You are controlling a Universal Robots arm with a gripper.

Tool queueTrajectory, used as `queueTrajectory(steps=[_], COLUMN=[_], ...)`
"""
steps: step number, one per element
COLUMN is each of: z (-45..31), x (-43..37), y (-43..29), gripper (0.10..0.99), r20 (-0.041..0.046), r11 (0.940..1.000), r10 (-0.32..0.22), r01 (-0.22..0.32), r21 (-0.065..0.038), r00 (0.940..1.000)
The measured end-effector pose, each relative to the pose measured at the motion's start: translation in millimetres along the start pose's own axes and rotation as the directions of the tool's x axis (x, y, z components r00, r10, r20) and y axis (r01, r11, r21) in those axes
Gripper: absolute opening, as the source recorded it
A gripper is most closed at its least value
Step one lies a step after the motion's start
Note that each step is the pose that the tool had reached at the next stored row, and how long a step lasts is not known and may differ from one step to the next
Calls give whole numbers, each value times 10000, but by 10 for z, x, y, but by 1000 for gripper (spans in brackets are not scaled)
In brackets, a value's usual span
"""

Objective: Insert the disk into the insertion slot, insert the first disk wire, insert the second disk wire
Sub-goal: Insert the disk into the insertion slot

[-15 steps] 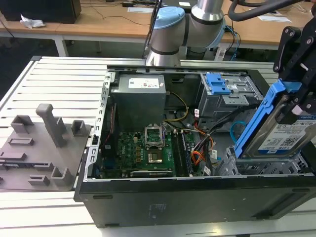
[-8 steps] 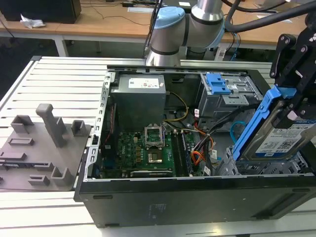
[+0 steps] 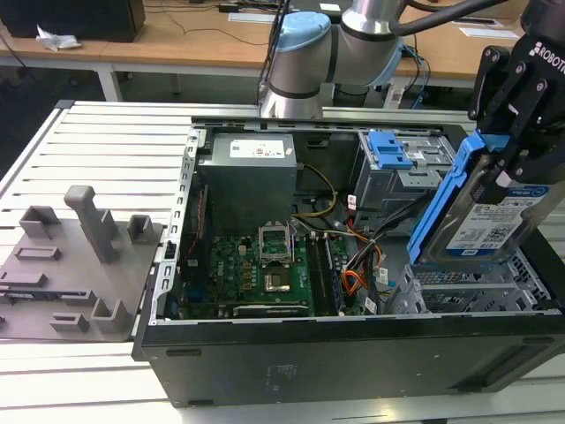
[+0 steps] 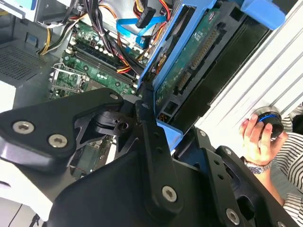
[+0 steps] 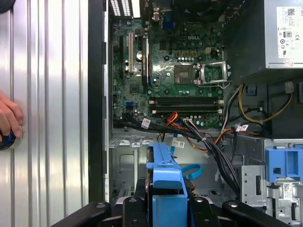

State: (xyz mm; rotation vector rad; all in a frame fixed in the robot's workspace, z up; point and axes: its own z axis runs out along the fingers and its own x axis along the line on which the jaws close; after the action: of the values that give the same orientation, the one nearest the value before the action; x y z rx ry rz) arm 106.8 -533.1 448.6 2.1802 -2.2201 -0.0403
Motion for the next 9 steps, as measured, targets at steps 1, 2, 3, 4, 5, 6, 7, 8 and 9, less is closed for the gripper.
queueTrajectory(steps=[1,2,3,4,5,6,7,8,9], z=[6,13,25,35,49,59,70,83,89], x=[0,0,0,0,0,0,0,2,3], y=[-6,-12,-19,-24,-27,-28,-30,-32,-33], gripper=[365,365,365,365,365,365,365,365,365], r20=[0,-1,1,1,-1,0,1,2,-2], r11=[10000,10000,10000,10000,10000,10000,10000,10000,10000], r10=[0,0,0,0,1,2,1,0,0], r01=[0,0,0,0,-1,-2,-1,0,0], r21=[0,-1,-1,-1,-2,-1,-2,-2,-3], r00=[10000,10000,10000,10000,10000,10000,10000,10000,10000])
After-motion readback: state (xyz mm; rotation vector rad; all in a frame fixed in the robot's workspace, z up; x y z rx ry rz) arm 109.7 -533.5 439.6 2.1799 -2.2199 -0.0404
